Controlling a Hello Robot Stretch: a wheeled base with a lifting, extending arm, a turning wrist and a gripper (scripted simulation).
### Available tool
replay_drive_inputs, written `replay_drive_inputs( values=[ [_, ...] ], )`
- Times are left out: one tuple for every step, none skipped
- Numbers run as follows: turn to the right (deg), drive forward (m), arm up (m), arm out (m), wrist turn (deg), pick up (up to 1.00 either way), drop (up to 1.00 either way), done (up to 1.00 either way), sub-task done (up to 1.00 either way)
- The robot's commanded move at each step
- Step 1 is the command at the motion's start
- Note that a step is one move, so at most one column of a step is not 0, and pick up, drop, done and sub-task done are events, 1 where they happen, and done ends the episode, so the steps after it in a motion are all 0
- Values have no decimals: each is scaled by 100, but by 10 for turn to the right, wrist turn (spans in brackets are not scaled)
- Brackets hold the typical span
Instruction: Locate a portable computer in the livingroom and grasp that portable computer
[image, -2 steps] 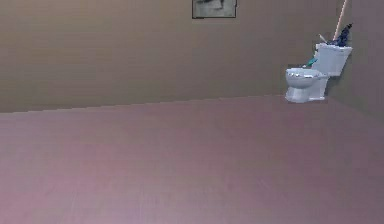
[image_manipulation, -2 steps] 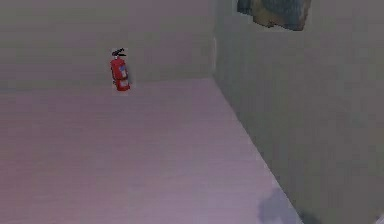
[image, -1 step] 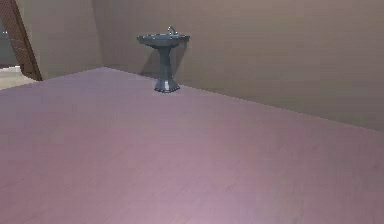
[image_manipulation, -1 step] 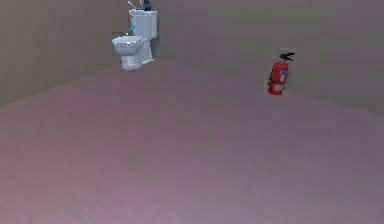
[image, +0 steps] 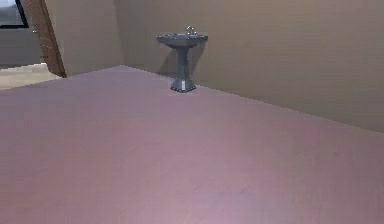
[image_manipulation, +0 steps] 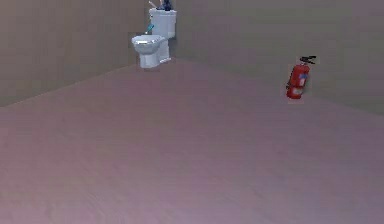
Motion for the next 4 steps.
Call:
replay_drive_inputs(
  values=[
    [0,55,0,0,0,0,0,0,0],
    [-330,0,0,0,0,0,0,0,0],
    [0,5,0,0,0,0,0,0,0],
    [-150,0,0,0,0,0,0,0,0]
  ],
)
